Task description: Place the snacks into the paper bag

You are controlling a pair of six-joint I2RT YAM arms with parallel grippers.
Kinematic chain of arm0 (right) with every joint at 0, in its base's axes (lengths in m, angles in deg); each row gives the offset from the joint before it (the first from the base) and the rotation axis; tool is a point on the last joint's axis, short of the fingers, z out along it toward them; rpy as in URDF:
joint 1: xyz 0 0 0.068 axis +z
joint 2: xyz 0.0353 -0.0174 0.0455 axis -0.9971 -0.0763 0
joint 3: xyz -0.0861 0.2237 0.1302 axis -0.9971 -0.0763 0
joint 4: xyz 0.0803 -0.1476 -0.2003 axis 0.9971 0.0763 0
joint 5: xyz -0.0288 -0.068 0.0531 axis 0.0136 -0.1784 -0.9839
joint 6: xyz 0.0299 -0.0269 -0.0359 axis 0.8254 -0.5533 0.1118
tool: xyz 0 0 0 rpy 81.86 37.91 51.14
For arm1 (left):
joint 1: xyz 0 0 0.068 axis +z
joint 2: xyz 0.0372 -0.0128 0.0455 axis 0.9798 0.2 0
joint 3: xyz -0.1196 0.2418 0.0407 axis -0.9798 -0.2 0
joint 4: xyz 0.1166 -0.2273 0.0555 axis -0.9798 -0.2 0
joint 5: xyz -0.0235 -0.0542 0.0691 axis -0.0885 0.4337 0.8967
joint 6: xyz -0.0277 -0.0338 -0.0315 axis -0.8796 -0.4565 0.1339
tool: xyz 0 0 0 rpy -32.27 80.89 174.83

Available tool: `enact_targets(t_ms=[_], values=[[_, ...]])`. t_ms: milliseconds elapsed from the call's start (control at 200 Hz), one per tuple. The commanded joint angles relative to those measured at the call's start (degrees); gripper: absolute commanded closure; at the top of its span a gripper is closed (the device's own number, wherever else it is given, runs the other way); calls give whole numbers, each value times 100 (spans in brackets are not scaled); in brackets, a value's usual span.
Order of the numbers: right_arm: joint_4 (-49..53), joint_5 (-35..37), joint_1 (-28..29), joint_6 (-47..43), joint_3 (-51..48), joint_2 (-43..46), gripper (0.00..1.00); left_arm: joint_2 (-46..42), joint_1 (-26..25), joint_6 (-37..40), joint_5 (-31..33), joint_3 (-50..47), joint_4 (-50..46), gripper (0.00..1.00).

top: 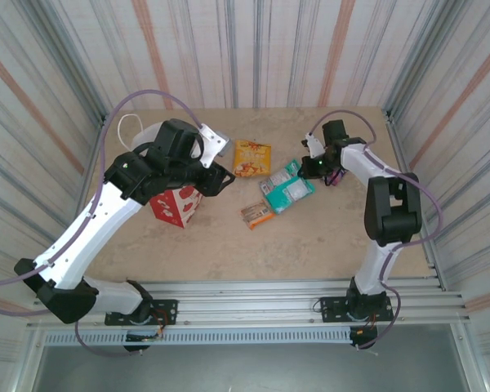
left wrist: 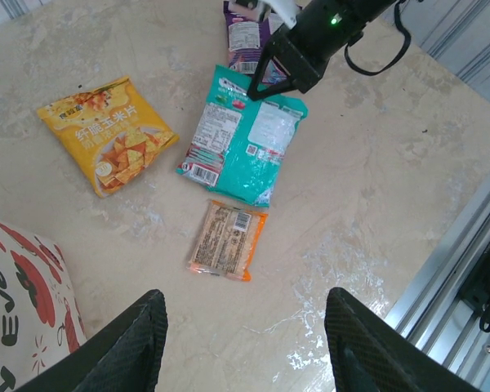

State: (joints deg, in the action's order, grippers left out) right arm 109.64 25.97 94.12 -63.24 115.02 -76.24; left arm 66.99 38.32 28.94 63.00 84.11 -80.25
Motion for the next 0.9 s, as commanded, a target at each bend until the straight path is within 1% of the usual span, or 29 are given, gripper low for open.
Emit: enact_targets(t_ms=[0,90,175,371,516,651,736,827,892], values=[[-240,-182,3,-308,-184,683,100,10,-55,62,-55,168,-147,45],[-112,-376,87,-938,-300,1076,100,32,-64,62,-220,155,-133,45],[233,-291,206,-1450,-254,1317,100,45,-86,56,-329,85,-44,46],[1003,-228,293,-2088,14,1765,100,23,-175,116,-506,-206,317,45],[1358,-323,376,-2527,-23,2270,100,39,-385,265,-613,-314,505,44],[1596,-589,405,-2955,-127,2837,100,-23,-512,440,-776,-612,943,43],[1807,-924,397,-3343,-166,3207,100,-100,-512,518,-1034,-930,1406,43],[2257,-1362,390,-3785,-80,3508,100,-201,-521,679,-1304,-1280,1969,42],[2502,-1496,390,-3891,28,3663,100,-245,-521,806,-1414,-1489,2339,41]])
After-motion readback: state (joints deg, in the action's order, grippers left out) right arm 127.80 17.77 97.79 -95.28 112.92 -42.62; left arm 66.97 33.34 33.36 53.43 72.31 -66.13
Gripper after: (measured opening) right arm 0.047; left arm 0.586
